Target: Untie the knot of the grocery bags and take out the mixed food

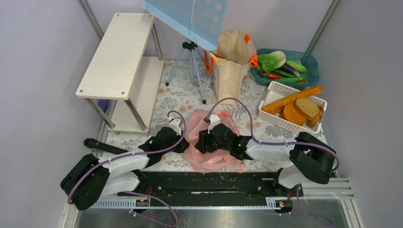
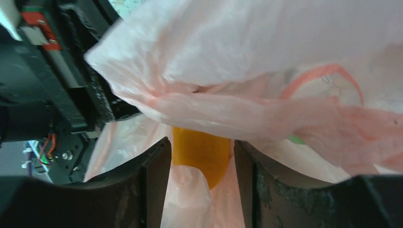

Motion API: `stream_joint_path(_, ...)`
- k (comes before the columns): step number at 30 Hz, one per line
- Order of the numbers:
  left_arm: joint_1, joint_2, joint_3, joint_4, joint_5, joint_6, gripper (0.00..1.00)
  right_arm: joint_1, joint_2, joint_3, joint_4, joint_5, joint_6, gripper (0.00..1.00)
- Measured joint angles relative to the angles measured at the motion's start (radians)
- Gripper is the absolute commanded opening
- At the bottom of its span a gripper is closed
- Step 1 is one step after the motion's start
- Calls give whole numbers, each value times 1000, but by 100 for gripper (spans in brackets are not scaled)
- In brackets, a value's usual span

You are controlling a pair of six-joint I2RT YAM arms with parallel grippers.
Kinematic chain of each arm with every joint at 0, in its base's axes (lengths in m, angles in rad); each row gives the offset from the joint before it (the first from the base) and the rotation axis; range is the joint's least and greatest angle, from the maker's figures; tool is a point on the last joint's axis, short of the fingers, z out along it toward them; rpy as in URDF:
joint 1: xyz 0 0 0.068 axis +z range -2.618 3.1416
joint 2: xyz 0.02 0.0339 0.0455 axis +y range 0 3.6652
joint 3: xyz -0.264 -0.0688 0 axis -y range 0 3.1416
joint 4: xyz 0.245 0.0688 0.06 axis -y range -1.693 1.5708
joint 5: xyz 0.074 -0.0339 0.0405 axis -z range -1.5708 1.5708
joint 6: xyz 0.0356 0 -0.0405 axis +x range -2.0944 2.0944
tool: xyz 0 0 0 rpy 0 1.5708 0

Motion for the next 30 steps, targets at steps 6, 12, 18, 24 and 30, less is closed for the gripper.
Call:
stream_joint_path(6, 0, 0, 0, 10, 0, -2, 0, 3, 16, 9, 35, -60, 0, 63)
stream_joint_path(12, 0, -6, 0, 16, 0, -3, 0, 8, 56, -8, 50, -76, 16, 73)
stream_joint_path(18, 0, -11, -1, 17, 0, -3, 0, 7, 14, -34, 36, -66, 65, 78)
stream_joint_path(24, 0, -11, -2, 21, 0, -3, 0, -37, -62, -33, 10, -25, 114, 72)
stream_joint_path(30, 0, -11, -3, 24, 0, -3, 0, -57, -52, -33, -17, 3, 134, 67)
